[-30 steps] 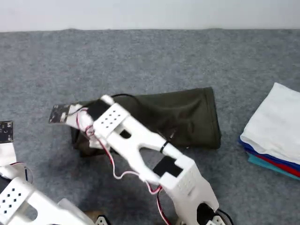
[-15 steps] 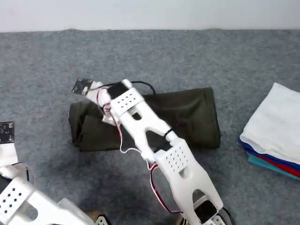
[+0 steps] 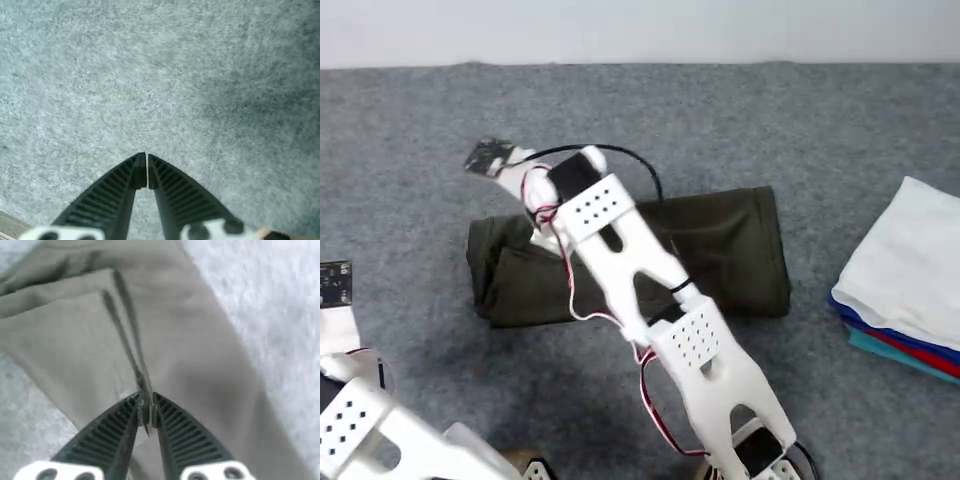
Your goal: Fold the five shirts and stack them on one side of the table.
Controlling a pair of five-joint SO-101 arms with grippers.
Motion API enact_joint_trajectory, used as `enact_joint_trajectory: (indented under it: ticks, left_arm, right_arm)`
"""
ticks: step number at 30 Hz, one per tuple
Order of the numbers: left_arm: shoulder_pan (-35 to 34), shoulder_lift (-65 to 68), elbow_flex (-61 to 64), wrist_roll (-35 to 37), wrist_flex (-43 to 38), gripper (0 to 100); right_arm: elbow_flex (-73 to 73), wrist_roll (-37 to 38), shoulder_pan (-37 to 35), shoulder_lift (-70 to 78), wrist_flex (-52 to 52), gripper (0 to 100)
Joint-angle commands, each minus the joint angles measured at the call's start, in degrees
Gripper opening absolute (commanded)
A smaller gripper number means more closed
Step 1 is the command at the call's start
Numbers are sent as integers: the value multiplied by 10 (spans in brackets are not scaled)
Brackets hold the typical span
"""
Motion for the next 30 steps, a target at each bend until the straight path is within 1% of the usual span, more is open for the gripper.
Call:
enact_joint_trajectory:
  ticks: [1, 5, 9, 12, 17, 22, 30]
  left_arm:
    - [-2, -10, -52, -1, 28, 15]
    - [1, -10, -90, -1, 51, 15]
    - [1, -10, -116, -1, 73, 15]
    - [1, -10, -131, -1, 88, 15]
    - [1, -10, -138, -1, 91, 15]
    - [1, -10, -135, -3, 91, 15]
    - [2, -10, -138, -4, 88, 15]
  right_arm:
    - [64, -32, 48, -80, 26, 14]
    - [194, -55, 113, -163, 25, 14]
    - [282, -52, 195, -222, 22, 14]
    - [310, -15, 266, -224, -14, 14]
    - [321, 59, 357, -164, -122, 17]
    - [321, 110, 400, -110, -204, 18]
    - [321, 156, 406, -60, -316, 18]
